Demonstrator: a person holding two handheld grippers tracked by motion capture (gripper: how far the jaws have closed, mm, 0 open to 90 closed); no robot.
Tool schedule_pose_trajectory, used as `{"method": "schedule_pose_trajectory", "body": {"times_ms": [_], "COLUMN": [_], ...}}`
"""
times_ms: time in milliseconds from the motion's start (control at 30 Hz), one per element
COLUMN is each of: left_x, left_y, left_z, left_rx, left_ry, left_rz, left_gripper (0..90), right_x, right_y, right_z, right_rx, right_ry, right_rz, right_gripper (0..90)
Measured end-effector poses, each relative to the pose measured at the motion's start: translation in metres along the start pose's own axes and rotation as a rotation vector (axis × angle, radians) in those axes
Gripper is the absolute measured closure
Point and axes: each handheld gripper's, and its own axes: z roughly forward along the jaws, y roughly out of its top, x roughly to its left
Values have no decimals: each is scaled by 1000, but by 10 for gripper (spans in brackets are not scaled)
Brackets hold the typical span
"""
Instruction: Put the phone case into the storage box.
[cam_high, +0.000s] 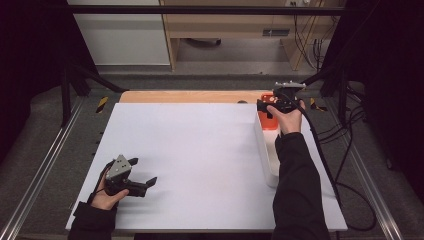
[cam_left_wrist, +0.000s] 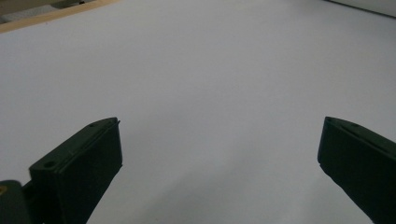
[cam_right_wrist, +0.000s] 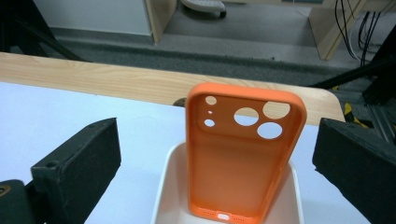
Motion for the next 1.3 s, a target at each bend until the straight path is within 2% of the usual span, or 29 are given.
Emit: {"method": "schedule_pose_trajectory", "body": {"times_ms": [167,267,633,867,1000,1133,1300], "left_x": [0,-1,-1,-1,-2,-2,-2], "left_y": [0,0,2,3,4,5,6], "left_z": [0,0,-2,-3,-4,-6,-7], "left_rx": [-3,-5,-18,-23,-27,-38,-49], "left_ry": [-1,-1,-11,-16,-22,-27,-33], "left_rz": [2,1,-4,-9,-8,-14,-20], "left_gripper": [0,0,0,0,0,0,0], "right_x": [5,9,19,24,21,14,5], "right_y": [-1,-2,-22,-50,-69,-89,-109], "right_z": [-19,-33,-81,-103,-113,-120,-122], "right_rx": [-45,-82,-168,-194,-201,-216,-214], "right_ry": [50,90,266,393,452,506,526], "right_rz": [-20,-48,-150,-242,-292,-307,-293], "right_gripper": [16,13,7,6,5,5,5]}}
